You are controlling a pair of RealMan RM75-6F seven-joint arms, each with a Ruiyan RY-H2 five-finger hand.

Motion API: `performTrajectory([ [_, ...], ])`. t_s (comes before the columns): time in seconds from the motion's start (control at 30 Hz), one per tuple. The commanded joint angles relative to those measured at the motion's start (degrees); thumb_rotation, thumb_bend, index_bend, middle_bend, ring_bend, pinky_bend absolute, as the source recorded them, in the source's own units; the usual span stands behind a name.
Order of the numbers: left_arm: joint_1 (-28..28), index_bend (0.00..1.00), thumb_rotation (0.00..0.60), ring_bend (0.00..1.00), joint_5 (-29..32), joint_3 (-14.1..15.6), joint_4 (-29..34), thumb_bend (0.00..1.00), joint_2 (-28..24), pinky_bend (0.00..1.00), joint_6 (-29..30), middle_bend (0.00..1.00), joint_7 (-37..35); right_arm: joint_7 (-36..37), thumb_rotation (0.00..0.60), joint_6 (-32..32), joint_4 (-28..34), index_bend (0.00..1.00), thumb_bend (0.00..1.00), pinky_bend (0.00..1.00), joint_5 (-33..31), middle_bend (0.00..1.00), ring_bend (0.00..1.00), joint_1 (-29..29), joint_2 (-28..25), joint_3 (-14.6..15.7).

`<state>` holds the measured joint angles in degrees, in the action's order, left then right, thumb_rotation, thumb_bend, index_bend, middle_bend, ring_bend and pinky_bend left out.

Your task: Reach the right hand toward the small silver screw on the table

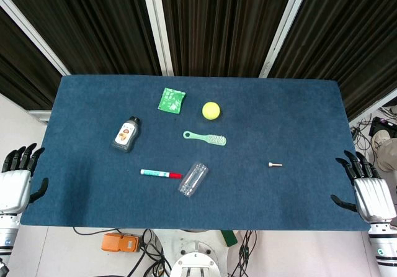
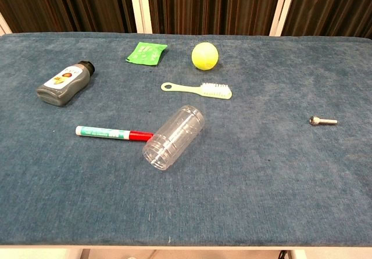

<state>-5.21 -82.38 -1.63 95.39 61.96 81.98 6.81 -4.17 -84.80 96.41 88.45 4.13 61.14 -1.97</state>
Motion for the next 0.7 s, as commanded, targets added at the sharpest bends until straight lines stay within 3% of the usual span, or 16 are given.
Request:
performTrajectory([
  [0.03,0.0,0.11,0.600,0.02,0.0,0.0,0.0,0.37,0.0,0.07,0.0,0.03,0.0,-0.2,0.600,-0.3,0.1,0.24,0.23,0.22,0.2,0.14,0.08,-0.1,0.0,0.0],
  [0.7,0.0,0.11,0.600,0.02,0.0,0.0,0.1,0.37,0.0,0.07,0.0,0.03,0.2,0.7,0.600,-0.9,0.0,0.24,0.23,0.22,0.1,0.14,0.08,-0.5,-0.2,-0.2],
])
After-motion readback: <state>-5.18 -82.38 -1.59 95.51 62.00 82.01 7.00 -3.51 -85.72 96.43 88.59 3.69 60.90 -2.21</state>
